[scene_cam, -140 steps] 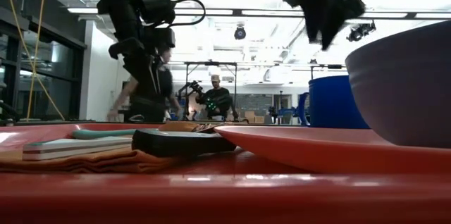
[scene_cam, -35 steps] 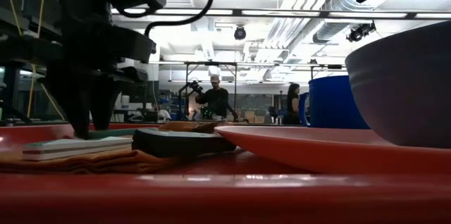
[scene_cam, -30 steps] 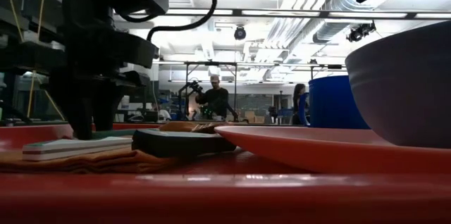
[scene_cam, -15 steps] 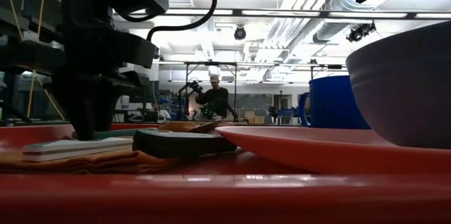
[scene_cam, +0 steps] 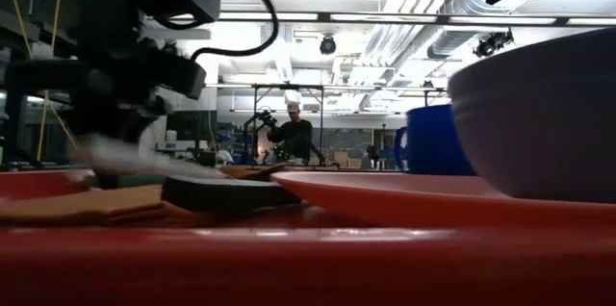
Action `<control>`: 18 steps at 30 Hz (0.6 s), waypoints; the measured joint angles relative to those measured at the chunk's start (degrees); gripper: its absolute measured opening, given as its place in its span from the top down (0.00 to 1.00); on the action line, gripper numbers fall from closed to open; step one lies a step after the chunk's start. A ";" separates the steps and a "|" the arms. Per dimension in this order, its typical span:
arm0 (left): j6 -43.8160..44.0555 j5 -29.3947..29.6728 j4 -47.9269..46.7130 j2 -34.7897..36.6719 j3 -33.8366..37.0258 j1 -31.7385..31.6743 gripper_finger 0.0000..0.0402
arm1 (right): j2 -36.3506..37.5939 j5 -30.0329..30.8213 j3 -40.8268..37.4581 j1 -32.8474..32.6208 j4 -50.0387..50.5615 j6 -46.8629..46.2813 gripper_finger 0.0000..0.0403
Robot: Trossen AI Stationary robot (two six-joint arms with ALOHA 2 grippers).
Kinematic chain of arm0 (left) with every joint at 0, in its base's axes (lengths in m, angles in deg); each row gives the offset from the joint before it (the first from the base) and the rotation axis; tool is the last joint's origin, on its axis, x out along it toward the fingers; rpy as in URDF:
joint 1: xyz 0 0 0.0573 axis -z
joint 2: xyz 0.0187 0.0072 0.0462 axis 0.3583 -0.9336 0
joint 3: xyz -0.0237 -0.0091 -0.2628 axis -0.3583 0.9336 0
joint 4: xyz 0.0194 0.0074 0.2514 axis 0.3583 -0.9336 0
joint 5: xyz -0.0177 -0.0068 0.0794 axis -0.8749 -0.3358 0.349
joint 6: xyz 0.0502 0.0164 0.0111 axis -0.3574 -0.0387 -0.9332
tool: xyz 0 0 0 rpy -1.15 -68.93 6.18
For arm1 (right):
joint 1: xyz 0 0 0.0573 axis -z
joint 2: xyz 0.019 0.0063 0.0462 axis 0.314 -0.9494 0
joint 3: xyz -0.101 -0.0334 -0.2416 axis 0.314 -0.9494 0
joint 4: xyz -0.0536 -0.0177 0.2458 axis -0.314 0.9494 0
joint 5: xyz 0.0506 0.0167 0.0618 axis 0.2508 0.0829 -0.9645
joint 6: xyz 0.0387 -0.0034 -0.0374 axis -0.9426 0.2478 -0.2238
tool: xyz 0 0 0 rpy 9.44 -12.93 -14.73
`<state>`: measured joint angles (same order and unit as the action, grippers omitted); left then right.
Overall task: Set up tray
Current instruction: Adjust the blue spoon on the orange napkin
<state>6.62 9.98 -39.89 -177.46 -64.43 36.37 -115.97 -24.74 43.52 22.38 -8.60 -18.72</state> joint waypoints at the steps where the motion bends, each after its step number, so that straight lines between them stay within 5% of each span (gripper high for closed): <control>1: 4.05 -0.15 -0.12 0.51 0.05 0.00 0.82 | 0.00 0.02 0.00 0.01 0.00 0.00 1.00; 12: 27.82 -1.86 7.87 5.83 -0.08 0.78 0.82 | 0.00 0.19 0.00 0.02 0.02 0.85 1.00; 18: 46.37 0.77 5.94 7.01 -0.17 6.15 0.82 | 0.00 -0.15 0.00 0.01 0.00 0.87 1.00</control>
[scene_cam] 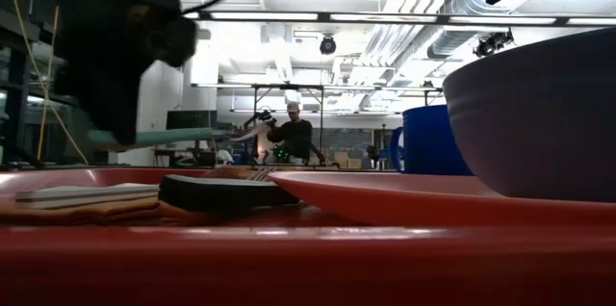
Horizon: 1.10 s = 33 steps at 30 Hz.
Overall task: Set up tray
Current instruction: Adjust the blue spoon on the orange napkin
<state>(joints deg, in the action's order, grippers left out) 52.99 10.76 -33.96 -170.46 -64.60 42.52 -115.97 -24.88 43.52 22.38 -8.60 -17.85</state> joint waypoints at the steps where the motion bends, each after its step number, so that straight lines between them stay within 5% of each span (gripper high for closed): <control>1: 3.71 1.29 -0.61 0.00 0.00 1.33 0.82 | 0.00 -0.07 0.00 0.00 0.00 0.01 1.00; 6: 21.46 9.51 -0.75 -0.50 -0.04 8.52 0.82 | 0.00 -0.09 0.00 0.01 0.00 1.23 1.00; 10: 28.17 10.46 -0.67 -1.30 -0.09 12.30 0.82 | 0.00 -0.14 0.00 0.01 0.01 2.28 1.00; 25: 27.80 3.21 -16.82 -15.09 -17.11 13.39 0.82 | -0.02 -1.48 0.00 -0.01 -1.07 3.21 1.00; 33: 27.61 2.85 -13.19 -19.97 -20.31 13.37 0.82 | -0.02 -1.64 0.00 -0.01 -1.31 3.48 1.00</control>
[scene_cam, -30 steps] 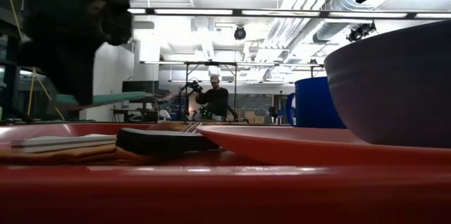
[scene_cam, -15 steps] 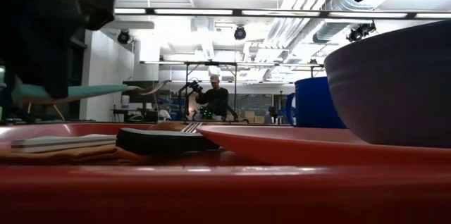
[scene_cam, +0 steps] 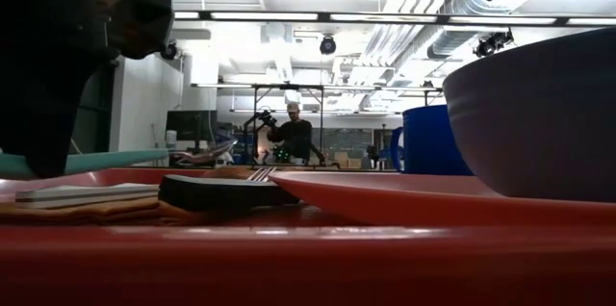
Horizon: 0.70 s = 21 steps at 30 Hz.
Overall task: Set up tray
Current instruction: Adjust the blue spoon on the orange napkin
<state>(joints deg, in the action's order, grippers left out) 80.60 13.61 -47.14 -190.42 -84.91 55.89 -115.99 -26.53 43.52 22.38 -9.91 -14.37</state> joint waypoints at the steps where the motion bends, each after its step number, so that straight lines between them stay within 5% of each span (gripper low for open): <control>1: 0.00 0.09 -0.52 -0.24 -0.29 -0.02 0.82 | 0.02 -0.02 0.00 0.02 0.00 0.00 1.00; 21: 0.13 -0.03 0.02 -1.57 -0.55 -0.02 0.82 | 0.00 -0.25 0.00 0.02 0.00 -0.10 1.00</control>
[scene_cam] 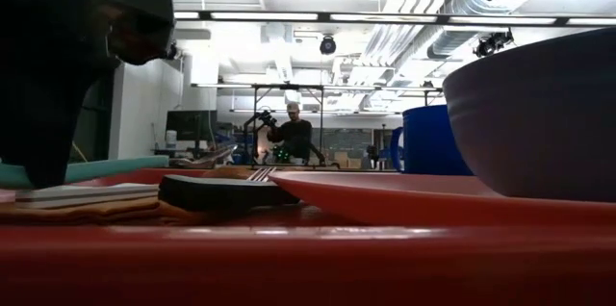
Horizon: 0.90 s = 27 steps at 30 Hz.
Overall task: Set up tray
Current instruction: Adjust the blue spoon on the orange napkin
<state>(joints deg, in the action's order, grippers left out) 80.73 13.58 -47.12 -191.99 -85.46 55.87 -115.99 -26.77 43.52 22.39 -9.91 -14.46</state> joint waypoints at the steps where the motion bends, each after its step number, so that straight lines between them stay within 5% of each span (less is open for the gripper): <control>1: 0.04 0.00 0.90 -0.37 -0.04 0.00 0.82 | 0.02 -0.02 0.00 -0.01 0.00 -0.26 1.00; 27: 0.13 2.76 3.46 -1.43 -0.01 -1.14 0.82 | 0.00 -1.13 0.02 0.01 -0.37 -0.82 1.00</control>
<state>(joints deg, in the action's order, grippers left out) 80.86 16.35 -43.66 -193.43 -85.47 54.73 -115.99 -27.90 43.54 22.40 -10.28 -15.29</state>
